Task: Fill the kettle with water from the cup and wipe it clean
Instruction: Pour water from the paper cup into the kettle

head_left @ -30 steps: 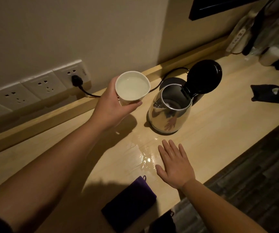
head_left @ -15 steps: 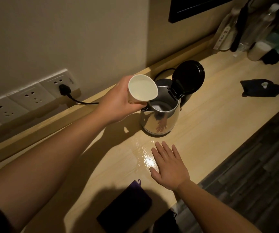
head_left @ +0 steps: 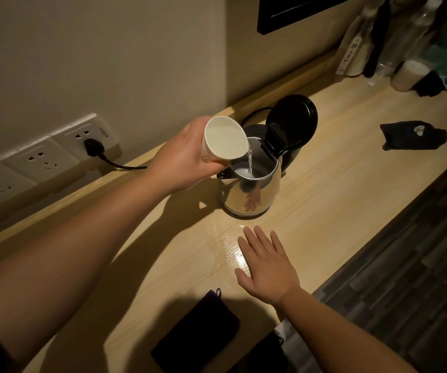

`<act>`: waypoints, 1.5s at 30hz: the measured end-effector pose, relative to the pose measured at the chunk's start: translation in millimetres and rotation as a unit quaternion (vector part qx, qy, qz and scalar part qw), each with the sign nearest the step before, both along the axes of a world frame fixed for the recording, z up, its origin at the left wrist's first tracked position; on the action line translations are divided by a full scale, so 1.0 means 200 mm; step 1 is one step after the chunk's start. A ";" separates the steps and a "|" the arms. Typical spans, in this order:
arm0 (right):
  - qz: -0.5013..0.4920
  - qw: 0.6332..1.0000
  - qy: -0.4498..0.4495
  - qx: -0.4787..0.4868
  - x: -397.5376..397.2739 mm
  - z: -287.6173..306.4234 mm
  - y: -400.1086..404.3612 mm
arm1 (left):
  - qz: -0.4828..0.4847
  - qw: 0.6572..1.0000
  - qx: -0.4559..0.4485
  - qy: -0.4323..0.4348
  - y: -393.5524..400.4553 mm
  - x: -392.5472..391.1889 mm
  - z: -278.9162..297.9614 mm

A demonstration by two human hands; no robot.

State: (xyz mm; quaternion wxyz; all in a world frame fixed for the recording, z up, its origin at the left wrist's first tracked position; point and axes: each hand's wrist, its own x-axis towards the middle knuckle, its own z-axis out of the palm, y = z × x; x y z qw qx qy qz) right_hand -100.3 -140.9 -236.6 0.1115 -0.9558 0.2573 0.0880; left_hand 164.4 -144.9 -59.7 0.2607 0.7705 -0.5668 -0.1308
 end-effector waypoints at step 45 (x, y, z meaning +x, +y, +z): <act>0.001 0.999 -0.036 -0.024 -0.01 -0.03 0.01 | -0.018 0.999 0.012 -0.049 -0.04 0.04 -0.01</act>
